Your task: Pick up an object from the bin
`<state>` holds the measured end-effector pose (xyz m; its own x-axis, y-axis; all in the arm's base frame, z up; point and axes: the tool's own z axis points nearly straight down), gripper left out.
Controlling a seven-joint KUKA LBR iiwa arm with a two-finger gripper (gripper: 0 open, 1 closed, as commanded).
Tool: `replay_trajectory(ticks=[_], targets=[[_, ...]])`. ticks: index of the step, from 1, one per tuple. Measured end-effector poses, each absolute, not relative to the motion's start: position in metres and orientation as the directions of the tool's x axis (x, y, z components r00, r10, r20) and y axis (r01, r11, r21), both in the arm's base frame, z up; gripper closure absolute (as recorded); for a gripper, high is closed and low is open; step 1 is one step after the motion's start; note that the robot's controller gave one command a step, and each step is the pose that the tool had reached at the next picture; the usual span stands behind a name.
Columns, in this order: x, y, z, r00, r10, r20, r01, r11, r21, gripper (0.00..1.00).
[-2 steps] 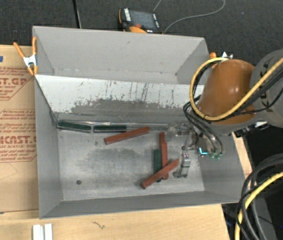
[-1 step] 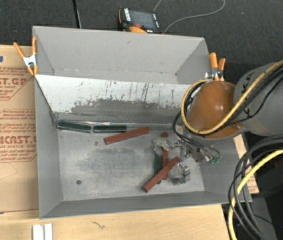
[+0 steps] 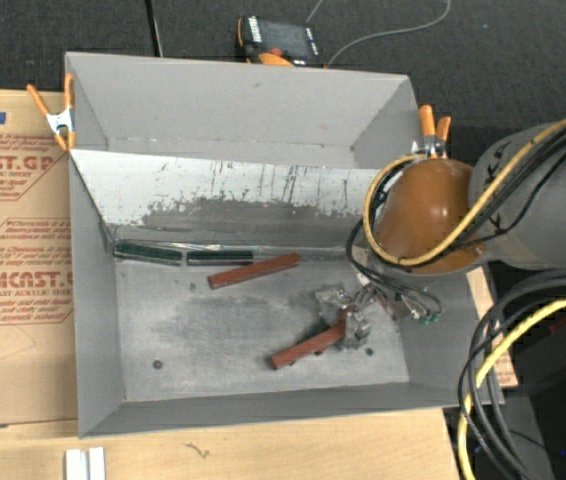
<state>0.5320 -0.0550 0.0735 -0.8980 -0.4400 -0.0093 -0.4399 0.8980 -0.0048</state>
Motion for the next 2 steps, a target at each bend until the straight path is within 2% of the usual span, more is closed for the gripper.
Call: replay_trajectory(ticks=[1, 2], targets=[[0.527, -0.042, 0.078, -0.533, -0.846, -0.006, -0.846, 0.533, -0.008, 1.0], [0.566, -0.026, 0.142, -0.127, -0.992, -0.003, -0.992, 0.127, -0.005, 1.0]])
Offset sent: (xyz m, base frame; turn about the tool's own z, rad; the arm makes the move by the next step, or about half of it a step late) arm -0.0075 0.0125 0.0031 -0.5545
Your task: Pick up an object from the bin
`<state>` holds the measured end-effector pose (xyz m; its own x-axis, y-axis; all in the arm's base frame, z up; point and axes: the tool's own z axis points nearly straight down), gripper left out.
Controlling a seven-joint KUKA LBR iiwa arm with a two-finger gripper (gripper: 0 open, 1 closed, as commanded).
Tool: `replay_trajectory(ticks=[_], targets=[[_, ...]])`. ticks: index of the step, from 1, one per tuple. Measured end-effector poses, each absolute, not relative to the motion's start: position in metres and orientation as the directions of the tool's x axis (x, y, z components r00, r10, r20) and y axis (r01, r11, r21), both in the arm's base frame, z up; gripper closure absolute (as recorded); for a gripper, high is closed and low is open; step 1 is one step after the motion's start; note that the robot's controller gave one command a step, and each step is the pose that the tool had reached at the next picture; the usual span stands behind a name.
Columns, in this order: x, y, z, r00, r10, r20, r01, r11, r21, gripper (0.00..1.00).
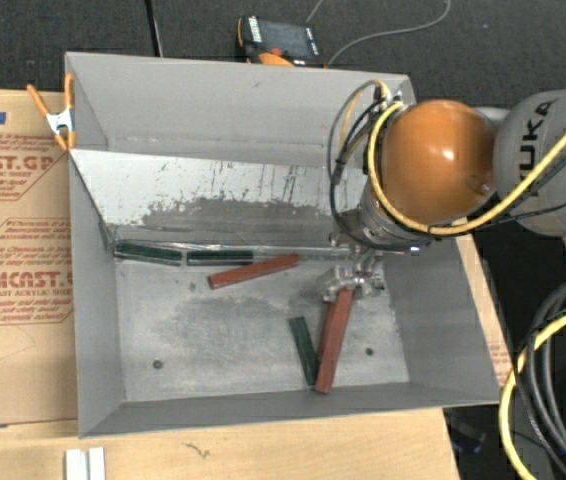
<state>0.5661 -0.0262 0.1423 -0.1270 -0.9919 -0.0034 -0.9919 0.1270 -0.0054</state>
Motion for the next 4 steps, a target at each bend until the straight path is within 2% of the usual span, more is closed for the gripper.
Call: replay_trajectory(ticks=[1, 2, 3, 4], targets=[[0.58, -0.055, 0.254, -0.102, -0.995, -0.001, -0.995, 0.102, -0.009, 1.0], [0.578, -0.053, 0.249, -0.1, -0.995, -0.004, -0.995, 0.1, -0.001, 0.0], [0.481, -0.076, 0.132, 0.142, -0.99, -0.005, -0.99, -0.143, 0.01, 0.0], [0.526, -0.043, 0.143, 0.038, -0.999, -0.004, -0.999, -0.038, -0.003, 0.0]])
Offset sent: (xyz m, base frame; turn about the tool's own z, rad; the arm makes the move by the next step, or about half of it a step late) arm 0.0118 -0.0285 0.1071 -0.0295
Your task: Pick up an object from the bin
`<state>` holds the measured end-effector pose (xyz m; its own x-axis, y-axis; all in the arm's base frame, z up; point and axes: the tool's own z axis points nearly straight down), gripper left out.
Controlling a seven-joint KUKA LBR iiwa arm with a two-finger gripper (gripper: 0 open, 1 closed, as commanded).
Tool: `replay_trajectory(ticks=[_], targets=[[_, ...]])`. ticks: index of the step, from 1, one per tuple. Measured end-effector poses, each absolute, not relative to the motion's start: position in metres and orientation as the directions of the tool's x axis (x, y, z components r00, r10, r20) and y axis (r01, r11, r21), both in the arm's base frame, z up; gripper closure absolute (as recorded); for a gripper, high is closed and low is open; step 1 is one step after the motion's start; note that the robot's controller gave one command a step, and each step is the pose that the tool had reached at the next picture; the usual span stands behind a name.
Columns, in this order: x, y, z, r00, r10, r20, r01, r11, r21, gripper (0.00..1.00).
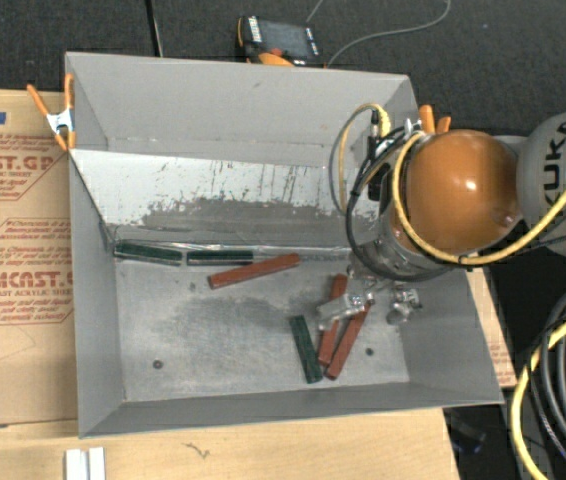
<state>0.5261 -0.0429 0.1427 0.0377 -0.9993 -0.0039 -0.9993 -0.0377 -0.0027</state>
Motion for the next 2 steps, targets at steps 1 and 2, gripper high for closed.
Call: replay_trajectory(ticks=[1, 2], targets=[[0.547, -0.049, 0.097, 0.006, -1.0, -0.004, -1.0, -0.006, 0.002, 0.0], [0.554, -0.057, 0.07, -0.283, -0.959, -0.004, -0.959, 0.283, 0.0, 0.0]])
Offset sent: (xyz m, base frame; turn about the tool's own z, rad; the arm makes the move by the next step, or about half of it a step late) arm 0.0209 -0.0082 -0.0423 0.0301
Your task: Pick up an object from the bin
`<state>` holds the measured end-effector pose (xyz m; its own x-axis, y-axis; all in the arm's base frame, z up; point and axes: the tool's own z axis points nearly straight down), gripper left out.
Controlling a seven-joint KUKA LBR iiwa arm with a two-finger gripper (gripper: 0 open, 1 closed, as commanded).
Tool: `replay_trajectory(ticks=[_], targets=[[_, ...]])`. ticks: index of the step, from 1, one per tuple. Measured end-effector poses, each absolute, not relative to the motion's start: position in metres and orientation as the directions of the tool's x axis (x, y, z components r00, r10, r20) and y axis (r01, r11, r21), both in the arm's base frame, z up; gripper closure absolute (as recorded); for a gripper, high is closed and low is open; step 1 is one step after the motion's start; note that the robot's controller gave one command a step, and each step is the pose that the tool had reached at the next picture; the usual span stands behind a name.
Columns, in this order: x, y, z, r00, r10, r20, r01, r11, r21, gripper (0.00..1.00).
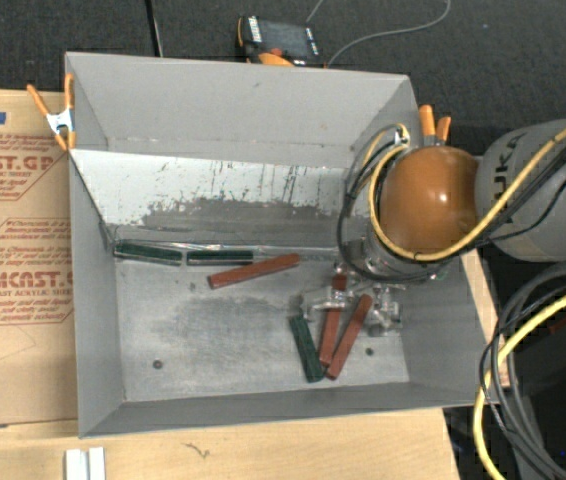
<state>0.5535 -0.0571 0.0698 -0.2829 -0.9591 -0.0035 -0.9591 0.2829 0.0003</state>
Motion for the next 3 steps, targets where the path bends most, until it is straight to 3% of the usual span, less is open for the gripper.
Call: replay_trajectory(ticks=[1, 2, 3], targets=[[0.554, -0.057, 0.071, -0.282, -0.959, -0.002, -0.959, 0.282, 0.0, 1.0], [0.562, -0.086, 0.18, -0.296, -0.955, -0.002, -0.955, 0.296, -0.008, 1.0], [0.571, -0.091, 0.266, -0.297, -0.955, -0.003, -0.955, 0.297, -0.01, 1.0]])
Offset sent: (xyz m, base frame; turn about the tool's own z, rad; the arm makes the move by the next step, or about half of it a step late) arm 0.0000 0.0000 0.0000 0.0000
